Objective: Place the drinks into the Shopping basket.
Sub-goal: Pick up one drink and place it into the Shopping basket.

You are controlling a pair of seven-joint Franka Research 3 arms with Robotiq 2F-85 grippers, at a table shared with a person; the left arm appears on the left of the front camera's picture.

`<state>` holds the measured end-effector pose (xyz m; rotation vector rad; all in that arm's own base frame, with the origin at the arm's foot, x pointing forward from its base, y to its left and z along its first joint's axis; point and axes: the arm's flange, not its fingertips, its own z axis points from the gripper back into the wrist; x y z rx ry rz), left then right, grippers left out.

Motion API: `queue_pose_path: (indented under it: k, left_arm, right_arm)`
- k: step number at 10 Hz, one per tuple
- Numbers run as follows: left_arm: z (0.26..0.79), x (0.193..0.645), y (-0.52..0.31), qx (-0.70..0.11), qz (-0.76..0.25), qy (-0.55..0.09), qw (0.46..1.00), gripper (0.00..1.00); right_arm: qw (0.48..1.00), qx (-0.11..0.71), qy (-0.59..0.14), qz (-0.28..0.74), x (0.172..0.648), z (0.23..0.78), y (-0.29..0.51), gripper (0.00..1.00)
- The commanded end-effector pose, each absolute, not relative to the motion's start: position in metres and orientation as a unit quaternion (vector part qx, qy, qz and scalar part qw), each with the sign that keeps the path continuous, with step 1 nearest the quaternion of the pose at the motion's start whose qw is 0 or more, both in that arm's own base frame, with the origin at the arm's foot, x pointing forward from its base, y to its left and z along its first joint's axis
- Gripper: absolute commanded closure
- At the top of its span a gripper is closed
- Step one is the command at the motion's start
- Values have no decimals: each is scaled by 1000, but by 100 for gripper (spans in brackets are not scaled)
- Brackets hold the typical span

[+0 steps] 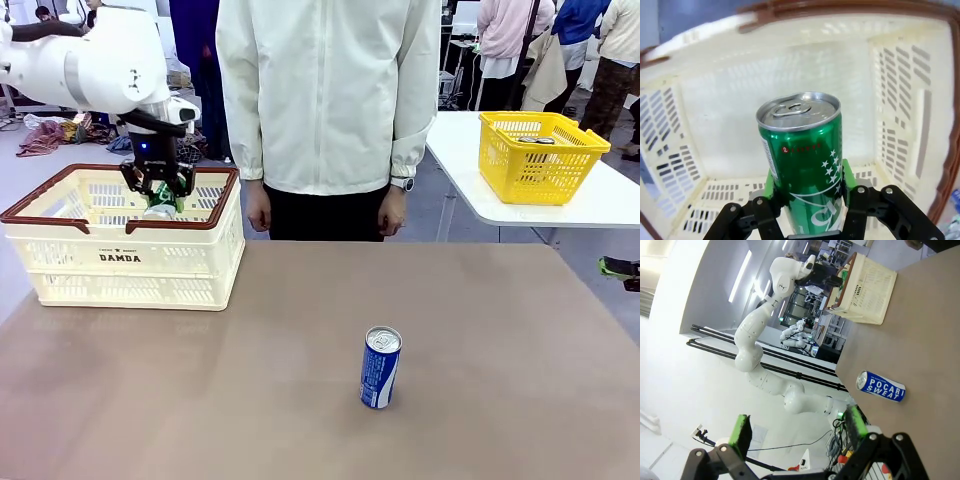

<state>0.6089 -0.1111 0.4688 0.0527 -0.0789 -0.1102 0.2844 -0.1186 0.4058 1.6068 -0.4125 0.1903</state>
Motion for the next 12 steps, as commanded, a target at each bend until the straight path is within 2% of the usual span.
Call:
queue_pose_path:
  k: [1,8,9,10,11,12]
  left_arm:
    - [450,602,-98,42,-83,-49,994,100]
    - [411,627,-98,36,-55,-14,998,100]
    - [410,629,-97,29,-46,-10,998,66]
    - [410,629,-97,27,-47,-9,998,9]
    - [411,628,-96,26,-44,-11,999,0]
    - [412,628,-95,26,-42,-11,999,0]
  right_arm:
    - [667,718,-183,79,285,412,-119,0]
    - [667,718,-183,79,285,412,-119,0]
    - [667,718,-183,79,285,412,-119,0]
    - [667,718,-183,79,285,412,-119,0]
    - [667,718,-183,79,285,412,-119,0]
    - [667,718,-183,79,285,412,-119,0]
